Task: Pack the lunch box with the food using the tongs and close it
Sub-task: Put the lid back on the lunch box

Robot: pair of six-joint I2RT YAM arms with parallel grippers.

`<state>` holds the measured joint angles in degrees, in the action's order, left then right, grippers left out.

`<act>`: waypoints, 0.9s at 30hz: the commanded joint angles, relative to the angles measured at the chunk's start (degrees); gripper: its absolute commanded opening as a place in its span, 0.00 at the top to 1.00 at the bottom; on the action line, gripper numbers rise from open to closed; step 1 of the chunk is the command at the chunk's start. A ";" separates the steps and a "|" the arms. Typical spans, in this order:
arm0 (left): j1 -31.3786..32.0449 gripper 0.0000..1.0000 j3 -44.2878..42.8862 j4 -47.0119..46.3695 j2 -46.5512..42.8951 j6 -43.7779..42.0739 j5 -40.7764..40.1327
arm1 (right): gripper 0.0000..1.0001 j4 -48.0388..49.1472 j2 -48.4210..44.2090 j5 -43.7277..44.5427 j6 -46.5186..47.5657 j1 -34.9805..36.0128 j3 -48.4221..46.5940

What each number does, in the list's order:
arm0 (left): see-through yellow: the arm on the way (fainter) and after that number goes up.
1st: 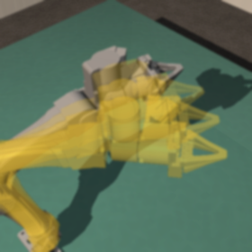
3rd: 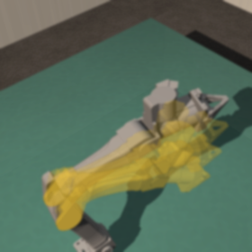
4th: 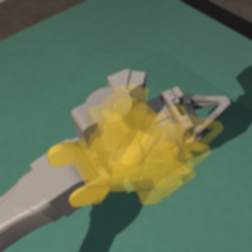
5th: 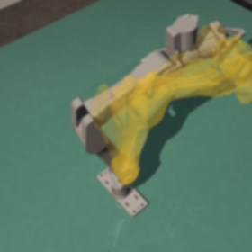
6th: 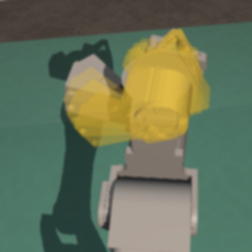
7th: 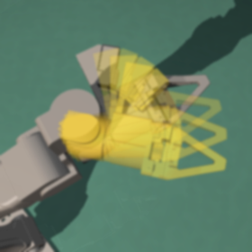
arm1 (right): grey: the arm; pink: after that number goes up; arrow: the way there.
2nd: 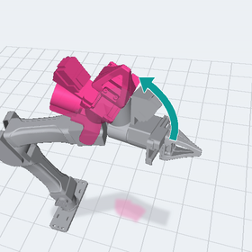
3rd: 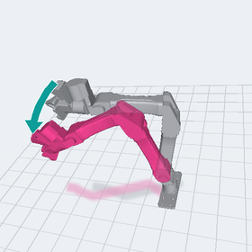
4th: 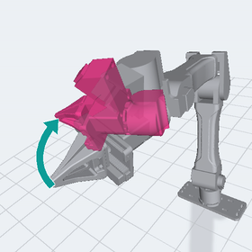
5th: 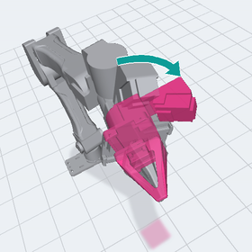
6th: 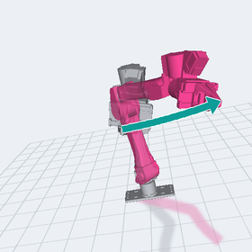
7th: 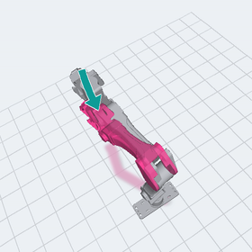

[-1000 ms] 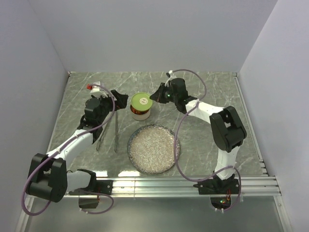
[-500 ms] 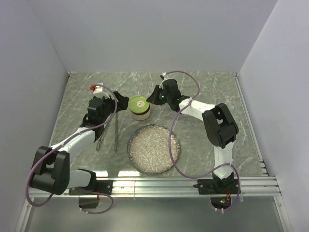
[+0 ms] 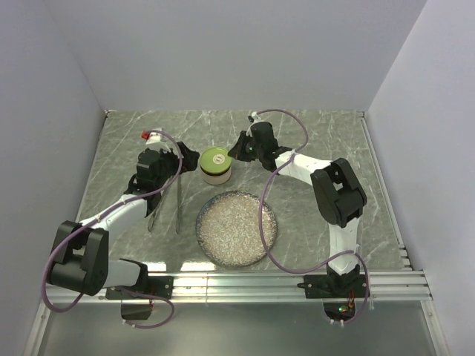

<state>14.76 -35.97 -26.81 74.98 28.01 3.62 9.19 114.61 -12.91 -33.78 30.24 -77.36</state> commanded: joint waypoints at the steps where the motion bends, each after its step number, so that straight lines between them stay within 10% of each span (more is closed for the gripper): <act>1: 0.18 0.01 -1.91 -1.05 0.17 -1.20 1.21 | 1.00 1.62 0.35 0.60 0.38 0.26 -0.77; 27: 0.62 0.01 -2.18 -0.97 0.43 -1.91 1.13 | 1.00 3.73 2.64 -0.63 -0.15 0.52 0.11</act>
<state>15.09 -36.01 -26.28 75.75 27.00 3.79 11.62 116.42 -13.65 -34.17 30.26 -76.42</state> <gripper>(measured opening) 0.995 0.040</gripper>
